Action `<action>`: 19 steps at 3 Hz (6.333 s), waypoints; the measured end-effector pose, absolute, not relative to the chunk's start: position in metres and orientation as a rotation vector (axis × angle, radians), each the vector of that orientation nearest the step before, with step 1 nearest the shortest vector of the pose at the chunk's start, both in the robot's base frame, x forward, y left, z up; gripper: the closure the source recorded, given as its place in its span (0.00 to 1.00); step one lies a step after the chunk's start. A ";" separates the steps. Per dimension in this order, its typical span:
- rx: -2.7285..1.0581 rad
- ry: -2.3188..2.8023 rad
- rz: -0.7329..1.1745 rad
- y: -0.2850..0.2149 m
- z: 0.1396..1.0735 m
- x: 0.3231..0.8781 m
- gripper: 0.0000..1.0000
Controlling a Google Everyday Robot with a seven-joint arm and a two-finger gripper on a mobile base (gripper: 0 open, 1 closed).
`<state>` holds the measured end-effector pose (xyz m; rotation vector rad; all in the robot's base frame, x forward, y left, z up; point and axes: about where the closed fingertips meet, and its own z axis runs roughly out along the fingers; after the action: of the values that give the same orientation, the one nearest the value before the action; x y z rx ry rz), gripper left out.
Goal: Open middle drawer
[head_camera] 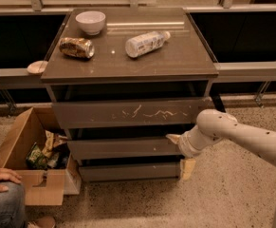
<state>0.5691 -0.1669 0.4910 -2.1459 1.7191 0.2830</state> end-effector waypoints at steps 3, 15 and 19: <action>-2.171 1.738 0.280 -0.132 0.446 0.629 0.00; -2.074 1.783 0.407 -0.115 0.412 0.621 0.00; -2.286 1.844 0.440 -0.127 0.410 0.536 0.38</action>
Offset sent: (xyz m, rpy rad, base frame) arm 0.0745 0.0387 -0.0478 -0.0324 0.0155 0.0044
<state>0.5364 -0.1267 0.4098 -2.2861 1.8439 0.4405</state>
